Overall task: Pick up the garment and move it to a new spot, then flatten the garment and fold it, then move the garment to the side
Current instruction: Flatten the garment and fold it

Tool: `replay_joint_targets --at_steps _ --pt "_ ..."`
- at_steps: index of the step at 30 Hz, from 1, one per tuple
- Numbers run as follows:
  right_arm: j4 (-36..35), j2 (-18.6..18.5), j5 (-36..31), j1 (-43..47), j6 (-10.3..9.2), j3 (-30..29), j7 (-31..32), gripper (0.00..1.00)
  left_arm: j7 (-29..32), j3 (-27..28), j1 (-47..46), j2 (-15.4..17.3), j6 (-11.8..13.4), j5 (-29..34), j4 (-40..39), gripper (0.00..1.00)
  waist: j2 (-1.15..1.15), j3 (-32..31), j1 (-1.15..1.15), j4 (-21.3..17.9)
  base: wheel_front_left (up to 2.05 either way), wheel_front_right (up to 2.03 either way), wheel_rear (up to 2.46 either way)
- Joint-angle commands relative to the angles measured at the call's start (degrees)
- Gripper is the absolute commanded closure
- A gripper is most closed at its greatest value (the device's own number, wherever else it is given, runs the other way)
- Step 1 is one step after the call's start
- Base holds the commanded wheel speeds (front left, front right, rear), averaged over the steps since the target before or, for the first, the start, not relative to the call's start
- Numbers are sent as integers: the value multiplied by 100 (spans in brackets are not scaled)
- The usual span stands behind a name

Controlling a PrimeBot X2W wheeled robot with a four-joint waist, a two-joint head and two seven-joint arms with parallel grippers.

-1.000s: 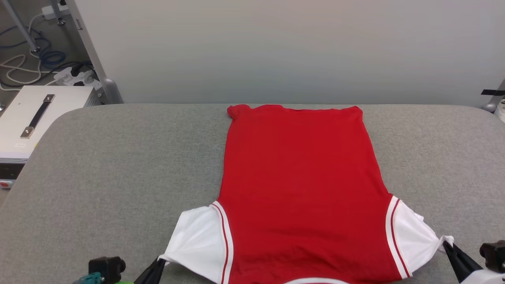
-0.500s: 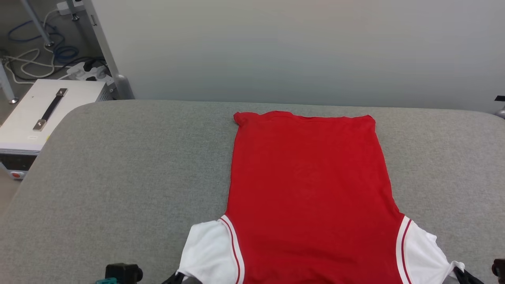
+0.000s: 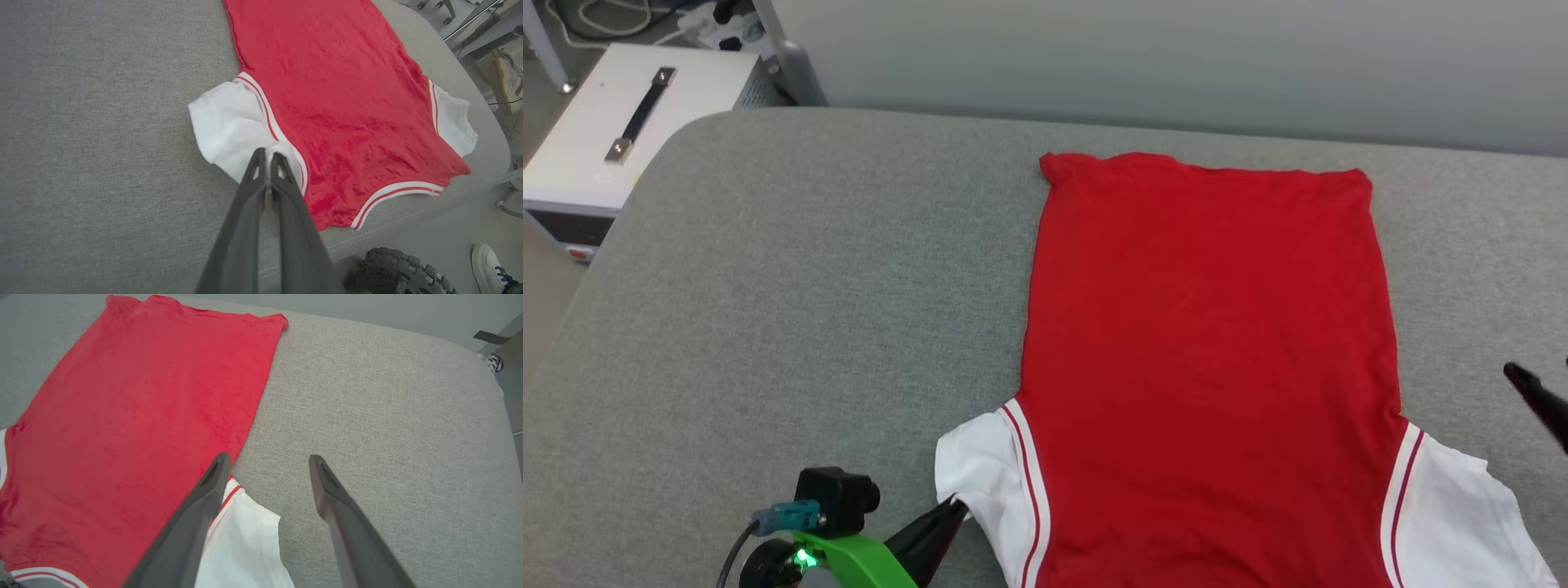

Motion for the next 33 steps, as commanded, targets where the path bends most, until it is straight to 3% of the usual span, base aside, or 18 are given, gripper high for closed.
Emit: replay_joint_targets --at_steps 1,4,8,14,23,33 --pt "-6 16 145 -398 -5 -81 449 0 72 19 -161 31 37 32 -132 100 0 798 0 408 0 0 0" --pt "58 64 330 -1294 -5 -149 1448 0 174 -32 -302 38 22 96 -365 100 0 1215 0 598 0 0 0" --pt "329 108 39 -2383 -5 -194 2476 0 119 -34 -503 -79 15 169 -550 100 0 1681 0 849 0 0 0" --pt "971 370 -663 -3915 -5 -341 3424 0 39 -96 -771 -252 -76 269 -680 100 0 2250 0 1192 0 0 0" --pt "2080 495 -1833 -5347 -5 -607 3818 0 -167 -163 -1057 -512 -227 343 -638 100 0 2698 0 1547 0 0 0" --pt "2661 460 -2564 -5910 -5 -826 3822 0 -299 -252 -1317 -721 -436 343 -443 100 0 2975 0 1805 0 0 0"
